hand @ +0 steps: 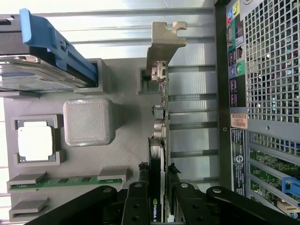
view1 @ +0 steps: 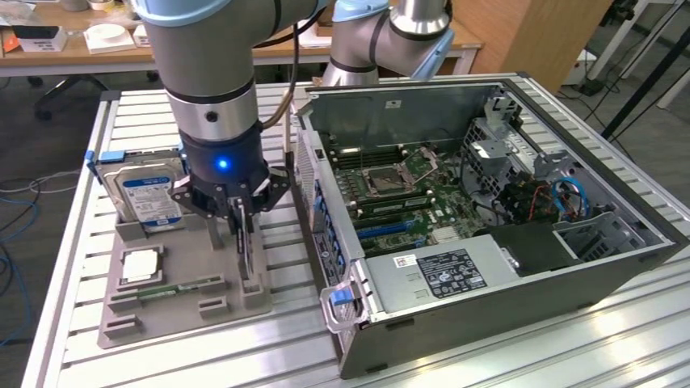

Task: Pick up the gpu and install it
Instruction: 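Pick up the gpu and move the gpu toward the slot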

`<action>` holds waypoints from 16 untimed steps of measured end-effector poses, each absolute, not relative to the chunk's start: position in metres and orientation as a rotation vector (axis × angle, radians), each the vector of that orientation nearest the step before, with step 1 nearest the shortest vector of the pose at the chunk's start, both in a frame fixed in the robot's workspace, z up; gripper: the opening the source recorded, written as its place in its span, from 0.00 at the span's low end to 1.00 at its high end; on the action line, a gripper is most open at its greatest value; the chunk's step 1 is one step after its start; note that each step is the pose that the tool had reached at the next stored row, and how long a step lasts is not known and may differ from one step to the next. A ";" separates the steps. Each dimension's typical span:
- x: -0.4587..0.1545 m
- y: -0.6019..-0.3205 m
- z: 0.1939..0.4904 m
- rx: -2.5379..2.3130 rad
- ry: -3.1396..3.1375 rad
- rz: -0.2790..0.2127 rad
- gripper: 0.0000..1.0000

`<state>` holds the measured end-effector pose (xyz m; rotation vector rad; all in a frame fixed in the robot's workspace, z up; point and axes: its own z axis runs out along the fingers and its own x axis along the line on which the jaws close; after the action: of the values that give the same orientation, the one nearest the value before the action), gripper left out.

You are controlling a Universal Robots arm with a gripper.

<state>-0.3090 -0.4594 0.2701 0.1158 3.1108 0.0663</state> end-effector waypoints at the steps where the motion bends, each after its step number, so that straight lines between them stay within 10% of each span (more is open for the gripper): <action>1: -0.309 -0.459 0.271 0.116 3.111 0.066 0.26; 16: -0.309 -0.459 0.277 0.116 3.111 0.066 0.26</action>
<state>-0.3090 -0.4594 0.2774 0.1158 3.1107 0.0664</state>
